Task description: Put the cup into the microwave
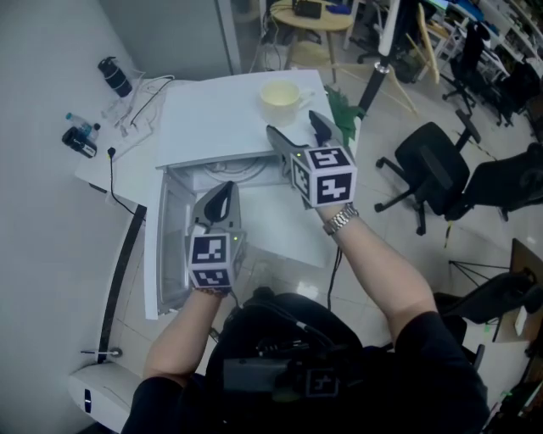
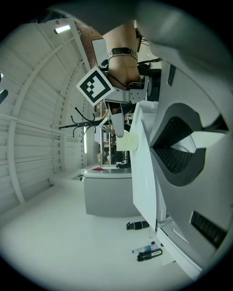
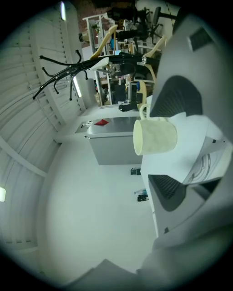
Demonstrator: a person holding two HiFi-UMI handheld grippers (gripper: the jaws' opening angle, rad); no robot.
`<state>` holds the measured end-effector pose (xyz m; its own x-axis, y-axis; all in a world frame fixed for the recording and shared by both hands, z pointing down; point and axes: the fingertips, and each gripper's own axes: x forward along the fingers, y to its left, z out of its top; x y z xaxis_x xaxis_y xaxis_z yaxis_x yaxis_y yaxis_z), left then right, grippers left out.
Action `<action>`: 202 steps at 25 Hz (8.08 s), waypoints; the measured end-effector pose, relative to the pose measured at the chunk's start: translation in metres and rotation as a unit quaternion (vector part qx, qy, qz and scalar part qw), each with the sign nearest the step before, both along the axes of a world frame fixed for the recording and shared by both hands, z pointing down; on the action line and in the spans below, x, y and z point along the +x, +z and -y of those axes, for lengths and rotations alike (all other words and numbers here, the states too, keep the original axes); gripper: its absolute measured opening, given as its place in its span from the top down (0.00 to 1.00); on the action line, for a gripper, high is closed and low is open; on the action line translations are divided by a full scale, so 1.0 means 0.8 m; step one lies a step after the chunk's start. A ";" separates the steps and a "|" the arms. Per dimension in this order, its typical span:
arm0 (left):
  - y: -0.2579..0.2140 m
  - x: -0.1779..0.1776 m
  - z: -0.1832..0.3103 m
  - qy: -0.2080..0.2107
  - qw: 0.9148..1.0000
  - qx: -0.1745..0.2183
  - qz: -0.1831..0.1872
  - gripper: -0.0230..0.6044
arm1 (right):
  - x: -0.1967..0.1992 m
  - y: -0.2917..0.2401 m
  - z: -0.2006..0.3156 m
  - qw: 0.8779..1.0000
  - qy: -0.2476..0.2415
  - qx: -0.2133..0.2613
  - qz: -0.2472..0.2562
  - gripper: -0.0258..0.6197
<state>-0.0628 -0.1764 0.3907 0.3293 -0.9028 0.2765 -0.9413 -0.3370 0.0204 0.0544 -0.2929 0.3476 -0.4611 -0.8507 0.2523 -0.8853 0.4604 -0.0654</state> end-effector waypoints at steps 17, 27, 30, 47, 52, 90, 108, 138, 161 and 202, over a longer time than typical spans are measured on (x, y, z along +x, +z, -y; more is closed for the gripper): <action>0.015 -0.019 0.029 0.005 1.000 -0.013 -0.013 0.96 | -0.010 0.027 0.057 0.999 0.027 -0.025 -0.015 0.24; 0.019 -0.023 0.041 0.005 1.000 -0.016 -0.017 0.96 | -0.013 0.031 0.078 0.999 0.035 -0.028 -0.017 0.24; 0.020 -0.022 0.043 0.006 1.000 -0.017 -0.016 0.96 | -0.015 0.033 0.081 0.999 0.035 -0.029 -0.019 0.24; 0.024 -0.030 0.049 0.002 1.000 -0.020 -0.012 0.96 | -0.019 0.036 0.099 0.999 0.042 -0.029 -0.017 0.24; 0.023 -0.031 0.054 0.002 1.000 -0.019 -0.011 0.96 | -0.019 0.035 0.100 0.999 0.042 -0.029 -0.010 0.25; 0.023 -0.003 0.010 -0.009 1.000 -0.017 -0.004 0.96 | -0.010 0.020 0.033 1.000 -0.012 0.004 0.006 0.30; 0.018 0.006 -0.025 -0.020 1.000 -0.009 -0.001 0.96 | -0.018 0.002 -0.019 0.999 -0.045 0.022 0.012 0.30; 0.021 -0.002 -0.094 -0.063 0.998 -0.006 0.000 0.96 | -0.049 0.017 -0.127 0.993 -0.116 0.011 0.020 0.30; 0.027 -0.019 -0.146 -0.094 0.995 -0.009 0.009 0.96 | -0.076 0.058 -0.192 0.987 -0.160 -0.008 0.021 0.30; 0.066 -0.046 -0.110 -0.062 0.996 -0.057 0.021 0.96 | -0.123 0.155 -0.135 0.988 -0.149 -0.041 0.025 0.30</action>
